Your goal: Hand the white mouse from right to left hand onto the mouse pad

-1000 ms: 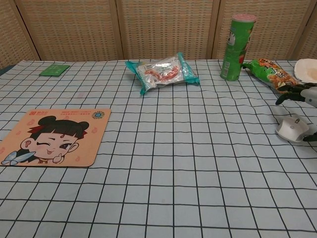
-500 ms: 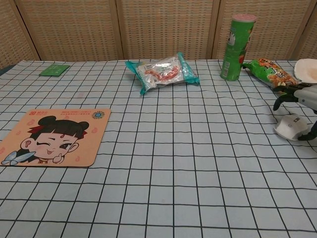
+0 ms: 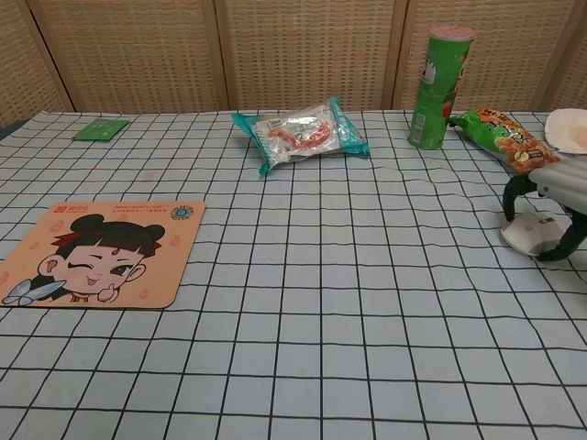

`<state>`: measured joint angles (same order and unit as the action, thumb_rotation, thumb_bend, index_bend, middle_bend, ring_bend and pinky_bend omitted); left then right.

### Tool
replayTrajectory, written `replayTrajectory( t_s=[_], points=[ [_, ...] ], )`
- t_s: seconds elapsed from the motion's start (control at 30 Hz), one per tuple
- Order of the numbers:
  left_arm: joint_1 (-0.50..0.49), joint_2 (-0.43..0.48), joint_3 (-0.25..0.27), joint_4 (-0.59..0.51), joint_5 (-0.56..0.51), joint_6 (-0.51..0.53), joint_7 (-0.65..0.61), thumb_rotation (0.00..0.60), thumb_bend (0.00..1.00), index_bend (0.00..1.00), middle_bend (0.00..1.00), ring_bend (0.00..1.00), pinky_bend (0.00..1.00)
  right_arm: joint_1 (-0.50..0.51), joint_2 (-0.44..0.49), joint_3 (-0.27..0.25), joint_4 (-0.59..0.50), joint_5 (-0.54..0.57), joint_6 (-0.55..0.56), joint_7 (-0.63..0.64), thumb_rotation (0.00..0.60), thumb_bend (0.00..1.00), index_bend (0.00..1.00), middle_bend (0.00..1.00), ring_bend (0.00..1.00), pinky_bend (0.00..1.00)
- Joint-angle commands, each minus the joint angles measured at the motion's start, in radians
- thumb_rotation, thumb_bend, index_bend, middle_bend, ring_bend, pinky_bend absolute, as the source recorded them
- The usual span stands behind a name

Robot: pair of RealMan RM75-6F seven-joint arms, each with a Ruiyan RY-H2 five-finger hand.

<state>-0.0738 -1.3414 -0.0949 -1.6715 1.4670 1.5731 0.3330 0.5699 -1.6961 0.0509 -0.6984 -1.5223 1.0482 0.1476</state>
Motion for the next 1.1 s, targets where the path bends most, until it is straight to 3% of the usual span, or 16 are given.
replayTrajectory(
  t_s=[0.03,0.47,1.1],
  points=[
    [0.0,0.0,0.0,0.0,-0.001,0.0,0.0,0.6,0.04,0.0,0.0,0.0,0.0,0.0,-0.004,-0.003,0.008,-0.02,0.048,0.012,0.6,0.23,0.74,0.52,0.45,0.5],
    [-0.001,0.002,-0.001,0.0,0.0,0.005,-0.006,0.6,0.04,0.0,0.0,0.0,0.0,0.042,0.038,-0.02,-0.101,-0.132,0.218,-0.009,0.6,0.23,0.79,0.56,0.48,0.53],
    [-0.007,0.009,-0.012,0.008,-0.036,-0.018,-0.035,0.6,0.04,0.0,0.0,0.0,0.0,0.256,-0.078,-0.046,-0.183,-0.33,0.227,-0.165,0.6,0.23,0.79,0.56,0.48,0.53]
  ],
)
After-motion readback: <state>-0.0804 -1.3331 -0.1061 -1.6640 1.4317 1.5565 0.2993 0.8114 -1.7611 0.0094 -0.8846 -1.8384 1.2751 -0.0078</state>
